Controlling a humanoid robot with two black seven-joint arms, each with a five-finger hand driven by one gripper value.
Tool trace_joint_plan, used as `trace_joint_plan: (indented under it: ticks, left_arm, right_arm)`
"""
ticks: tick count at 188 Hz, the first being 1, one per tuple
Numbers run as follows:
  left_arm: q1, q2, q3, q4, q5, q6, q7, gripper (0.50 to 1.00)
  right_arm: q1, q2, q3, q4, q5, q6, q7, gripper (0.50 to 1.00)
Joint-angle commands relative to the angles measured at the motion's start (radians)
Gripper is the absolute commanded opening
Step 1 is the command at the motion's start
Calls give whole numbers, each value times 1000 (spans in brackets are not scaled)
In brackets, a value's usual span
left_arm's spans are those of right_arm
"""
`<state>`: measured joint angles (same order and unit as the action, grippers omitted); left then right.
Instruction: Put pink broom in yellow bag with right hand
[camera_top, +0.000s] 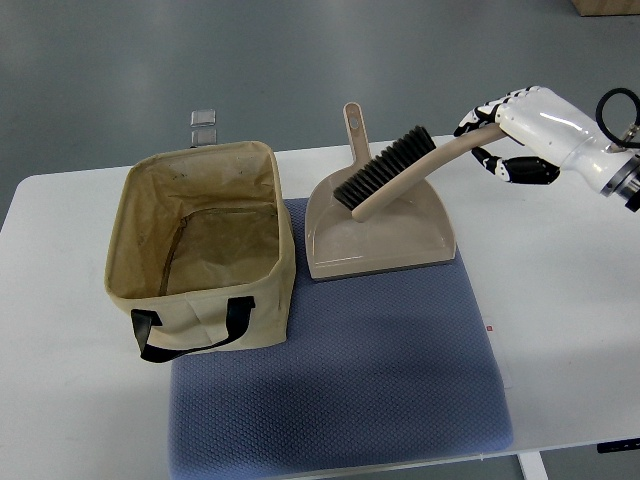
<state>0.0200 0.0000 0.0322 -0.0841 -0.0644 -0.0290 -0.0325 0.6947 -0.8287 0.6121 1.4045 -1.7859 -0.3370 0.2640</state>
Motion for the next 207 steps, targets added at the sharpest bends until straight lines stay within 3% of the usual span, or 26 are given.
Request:
trace_joint_plan:
  ticks: [1,56,105,108,109,110,111,112,115,116,118,121,127,152,207]
  left_arm:
    - [0,0,0,0,0,0,0,1000]
    - [0,0,0,0,0,0,0,1000]
    - [0,0,0,0,0,0,0,1000]
    - [0,0,0,0,0,0,0,1000]
    - [0,0,0,0,0,0,0,1000]
    - [0,0,0,0,0,0,0,1000]
    - [0,0,0,0,0,0,0,1000]
    - [0,0,0,0,0,0,-1,1000]
    - [0,0,0,0,0,0,0,1000]
    - [0,0,0,0,0,0,0,1000]
    - [0,0,0,0,0,0,0,1000]
    - [0,0,0,0,0,0,-1,1000]
    - [0,0,0,0,0,0,0,1000]
    - [0,0,0,0,0,0,-1,1000]
    - [0,0,0,0,0,0,0,1000]
  right_arm:
    - [68,7,-8,-19,-1,1,0,500]
    - [255,226,-48,-64,-13,55,1,500]
    - [272,367,-78,-73,-6,70,6,500]
    - [270,375,-78,-73,-4,70,9,580]
    - [270,375,-78,-73,-4,70,9,580]
    - [269,379,-77,-73,-4,70,9,623]
    - [269,379,-77,-73,-4,70,9,623]
    - [269,382,-77,-73,-3,70,11,668]
    - [269,385,-77,-73,-1,70,11,709]
    - [267,390,-77,-73,0,70,12,753]
    - [267,390,-77,-73,0,70,12,754]
    - [266,396,-75,-73,2,69,12,819]
    - [259,404,-75,-73,2,69,14,870]
    - [233,408,-74,-71,22,66,14,921]
    - [181,355,-54,-62,160,55,4,921]
